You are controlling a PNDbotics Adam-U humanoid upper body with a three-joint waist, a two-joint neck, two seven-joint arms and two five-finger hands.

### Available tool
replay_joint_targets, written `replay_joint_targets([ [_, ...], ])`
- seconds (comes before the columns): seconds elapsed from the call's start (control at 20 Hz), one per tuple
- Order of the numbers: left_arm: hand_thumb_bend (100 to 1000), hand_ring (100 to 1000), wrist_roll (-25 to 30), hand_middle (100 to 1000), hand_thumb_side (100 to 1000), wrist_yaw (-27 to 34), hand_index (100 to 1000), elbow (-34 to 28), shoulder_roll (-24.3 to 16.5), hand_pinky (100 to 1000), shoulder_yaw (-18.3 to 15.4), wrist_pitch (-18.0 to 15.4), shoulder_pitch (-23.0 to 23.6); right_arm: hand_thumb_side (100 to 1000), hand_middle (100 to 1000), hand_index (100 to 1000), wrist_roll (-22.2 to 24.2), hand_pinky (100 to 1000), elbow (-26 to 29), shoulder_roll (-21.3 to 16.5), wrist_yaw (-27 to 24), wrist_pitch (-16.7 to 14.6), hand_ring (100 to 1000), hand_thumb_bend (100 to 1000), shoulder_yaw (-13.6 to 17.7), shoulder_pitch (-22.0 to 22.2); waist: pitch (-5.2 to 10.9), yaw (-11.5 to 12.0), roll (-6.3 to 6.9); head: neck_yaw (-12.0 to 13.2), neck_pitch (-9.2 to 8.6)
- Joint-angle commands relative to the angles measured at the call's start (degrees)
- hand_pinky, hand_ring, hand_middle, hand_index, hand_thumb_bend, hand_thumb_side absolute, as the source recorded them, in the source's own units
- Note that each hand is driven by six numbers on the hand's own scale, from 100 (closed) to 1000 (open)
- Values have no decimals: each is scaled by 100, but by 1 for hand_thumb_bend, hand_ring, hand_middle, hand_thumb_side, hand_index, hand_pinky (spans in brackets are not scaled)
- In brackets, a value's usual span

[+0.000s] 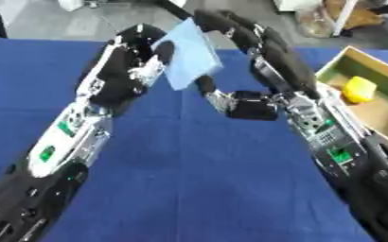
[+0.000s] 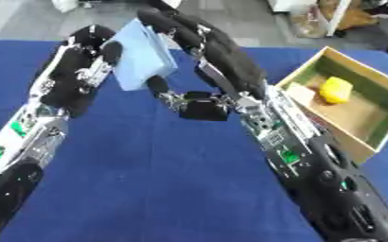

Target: Pick up the objects with one hand, pass them to the other hand, and then place them into the box on the other side of the table.

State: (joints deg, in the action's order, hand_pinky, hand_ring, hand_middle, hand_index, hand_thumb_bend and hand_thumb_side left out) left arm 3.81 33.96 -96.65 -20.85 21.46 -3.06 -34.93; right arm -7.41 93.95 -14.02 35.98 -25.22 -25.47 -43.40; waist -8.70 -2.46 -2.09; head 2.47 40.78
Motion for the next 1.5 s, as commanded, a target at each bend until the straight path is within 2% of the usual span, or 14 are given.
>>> replay_joint_targets([
  [0.05,235,404,48,392,100,-112,398,-54,-32,525,162,50,-86,100,567,968,-119,885,115,29,-77,30,759,100,22,-154,62,-2,58,-15,11],
  [0.15,235,404,46,392,100,-121,398,-55,-30,525,162,51,-86,100,567,968,-137,885,107,30,-69,33,759,100,20,-153,61,-2,58,-16,11],
  [0.2,336,473,48,475,100,-125,476,-57,-31,584,162,50,-87,100,561,966,-142,884,103,30,-66,34,755,100,20,-152,62,-2,58,-17,11],
  [0.25,390,488,79,493,100,-167,496,-84,-39,596,158,39,-94,100,560,966,-151,884,81,19,-60,52,755,100,33,-149,63,-2,57,-24,7],
  [0.3,483,507,113,517,112,-232,527,-106,-41,608,150,30,-92,100,560,966,-164,884,62,12,-52,65,755,100,41,-149,63,-1,56,-29,5],
  [0.35,524,515,134,527,144,-299,538,-123,-41,613,138,22,-91,100,560,966,-177,884,45,2,-45,76,755,100,51,-149,64,0,56,-34,2],
  [0.45,698,549,137,567,266,-420,582,-154,-39,636,106,-4,-88,100,559,966,-207,884,21,-17,-34,95,755,100,72,-146,66,0,57,-41,0],
  [0.7,941,613,111,636,399,-767,630,-253,-65,681,-2,-78,-83,100,555,966,-260,884,25,-97,-27,140,754,100,134,-137,75,-10,59,-51,-6],
  [0.9,1000,652,123,677,445,-1143,653,-333,-108,706,-142,-127,-82,100,551,966,-284,883,66,-182,-48,179,753,100,172,-121,83,-23,61,-52,-3],
  [1.5,1000,722,150,745,473,-1964,689,-436,-168,737,-384,-178,-117,100,546,967,-277,882,153,-276,-86,209,754,100,191,-87,96,-48,68,-68,-1],
])
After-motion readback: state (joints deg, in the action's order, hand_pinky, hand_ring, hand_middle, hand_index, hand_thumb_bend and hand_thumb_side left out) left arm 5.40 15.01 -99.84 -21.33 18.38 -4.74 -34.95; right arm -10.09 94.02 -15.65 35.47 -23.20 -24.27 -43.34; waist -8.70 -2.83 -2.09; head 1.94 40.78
